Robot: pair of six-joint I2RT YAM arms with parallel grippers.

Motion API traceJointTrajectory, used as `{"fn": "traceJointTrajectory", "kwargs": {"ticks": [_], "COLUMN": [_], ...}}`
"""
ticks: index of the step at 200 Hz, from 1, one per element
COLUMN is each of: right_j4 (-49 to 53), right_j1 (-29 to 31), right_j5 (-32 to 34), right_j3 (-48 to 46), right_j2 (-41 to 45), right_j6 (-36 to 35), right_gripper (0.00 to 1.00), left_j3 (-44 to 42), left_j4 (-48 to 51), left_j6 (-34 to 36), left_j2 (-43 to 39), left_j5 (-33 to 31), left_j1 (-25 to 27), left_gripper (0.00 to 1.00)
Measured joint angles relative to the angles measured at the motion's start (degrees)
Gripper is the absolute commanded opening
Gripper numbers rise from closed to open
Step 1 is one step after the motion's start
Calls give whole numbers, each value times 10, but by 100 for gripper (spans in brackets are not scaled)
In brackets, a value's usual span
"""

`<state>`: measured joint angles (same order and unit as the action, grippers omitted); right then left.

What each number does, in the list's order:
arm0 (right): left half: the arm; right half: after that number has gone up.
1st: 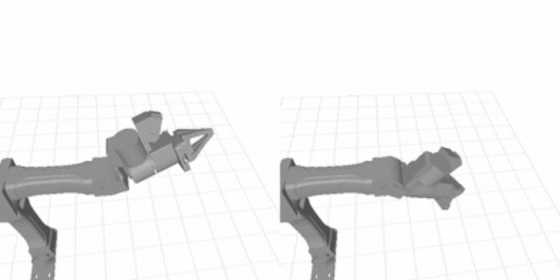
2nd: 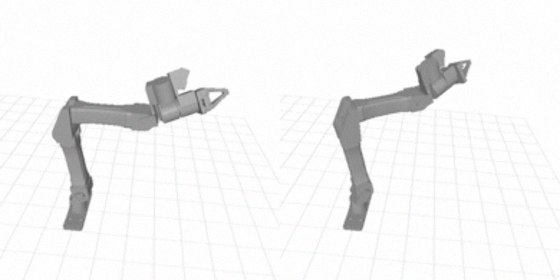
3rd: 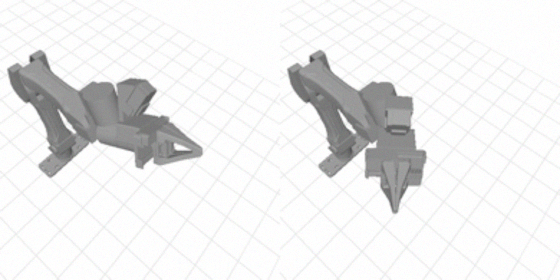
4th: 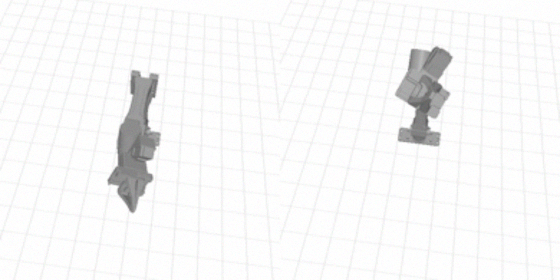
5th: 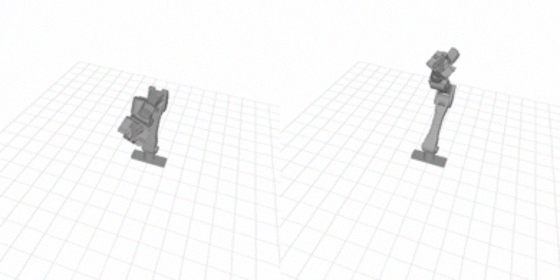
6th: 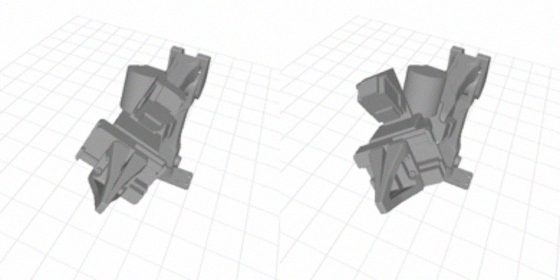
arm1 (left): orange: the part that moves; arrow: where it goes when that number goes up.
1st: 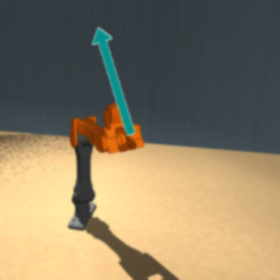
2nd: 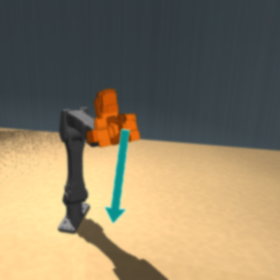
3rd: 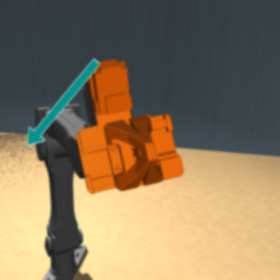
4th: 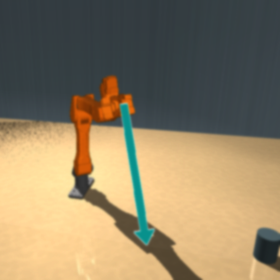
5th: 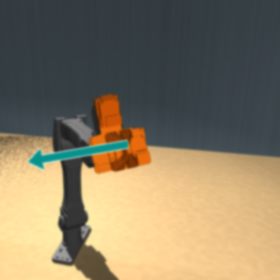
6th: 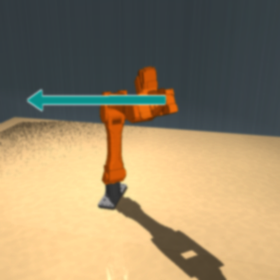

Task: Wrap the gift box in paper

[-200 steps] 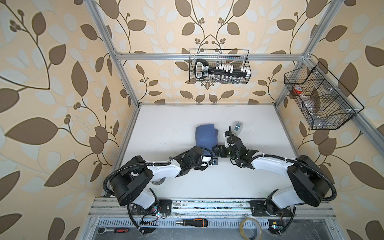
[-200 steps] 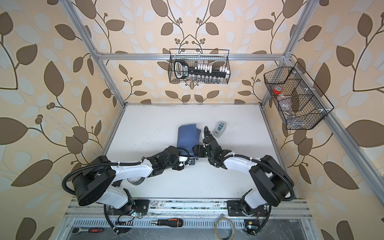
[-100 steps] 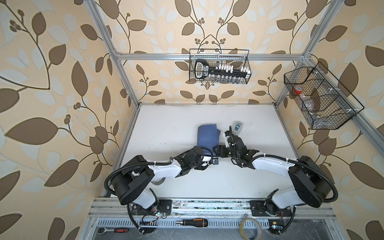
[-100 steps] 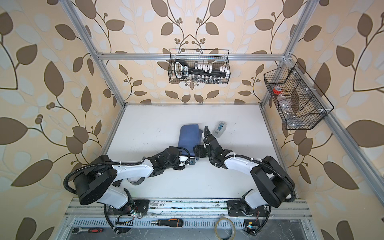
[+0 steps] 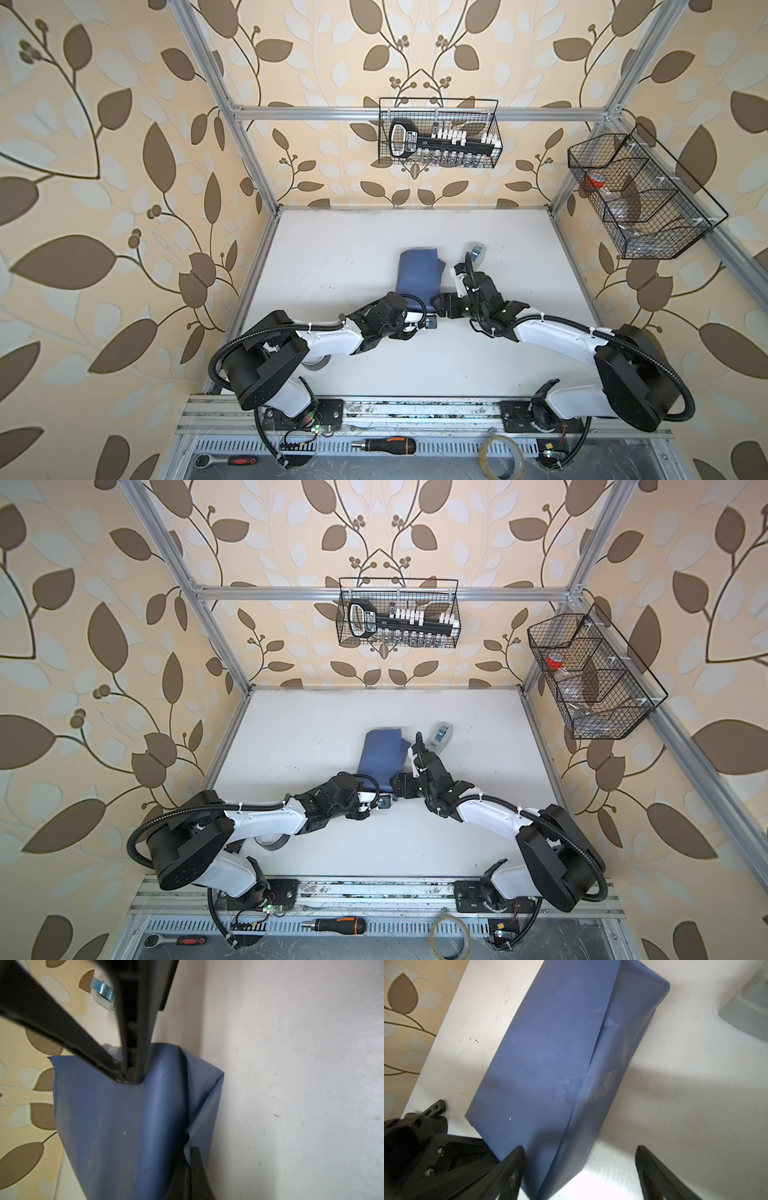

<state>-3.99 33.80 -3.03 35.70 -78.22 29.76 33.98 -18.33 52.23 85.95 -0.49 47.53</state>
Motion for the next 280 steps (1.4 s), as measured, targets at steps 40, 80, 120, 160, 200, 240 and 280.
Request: {"fn": "traceJointTrajectory", "kwargs": {"ticks": [40,80,120,160,200,240,280], "right_j4": [-37,-144,-269,-401,-502,-570,-621], "right_j1": [-2,12,74,94,96,96,96], "right_j5": [-12,-15,20,46,50,51,59], "right_j3": [-80,-170,-196,-223,-224,-224,-223], "right_j2": [52,57,16,-44,-106,-156,-206], "right_j6": [-12,-38,-91,-136,-163,-181,-189], "right_gripper": [89,93,93,91,88,88,87], "left_j3": [0,0,0,0,0,0,0], "left_j4": [0,0,0,0,0,1,1], "left_j6": [-2,-2,-3,-4,-7,-8,-10], "left_j2": [0,0,0,0,0,0,0], "left_j5": [0,0,0,1,1,1,3], "left_j1": [0,0,-4,-4,-4,-4,-4], "left_gripper": [0,0,0,0,0,0,0]}}
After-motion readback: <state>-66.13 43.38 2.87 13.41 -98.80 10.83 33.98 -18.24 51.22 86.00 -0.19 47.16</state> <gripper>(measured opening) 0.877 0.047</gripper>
